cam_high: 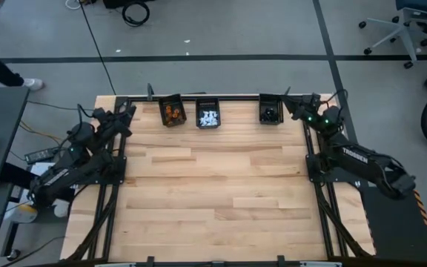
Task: Sort Halloween decoration
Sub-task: Return to Home Position
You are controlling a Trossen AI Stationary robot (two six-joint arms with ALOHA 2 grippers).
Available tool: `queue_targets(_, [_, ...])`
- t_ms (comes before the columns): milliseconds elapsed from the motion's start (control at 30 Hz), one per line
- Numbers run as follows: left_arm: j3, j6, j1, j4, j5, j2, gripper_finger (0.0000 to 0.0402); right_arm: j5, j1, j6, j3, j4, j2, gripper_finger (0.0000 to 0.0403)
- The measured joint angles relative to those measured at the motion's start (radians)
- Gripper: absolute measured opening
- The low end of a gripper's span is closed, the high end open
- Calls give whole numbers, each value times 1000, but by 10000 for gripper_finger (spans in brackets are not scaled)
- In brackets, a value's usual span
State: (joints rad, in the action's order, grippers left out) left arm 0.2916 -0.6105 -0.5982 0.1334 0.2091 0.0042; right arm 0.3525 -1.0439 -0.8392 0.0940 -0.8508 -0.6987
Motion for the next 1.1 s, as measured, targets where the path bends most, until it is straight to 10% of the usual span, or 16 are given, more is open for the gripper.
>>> queue_targets(1100, [-254, -175, 9, -80, -116, 15, 0, -70, -69, -70, -88, 158, -23, 101])
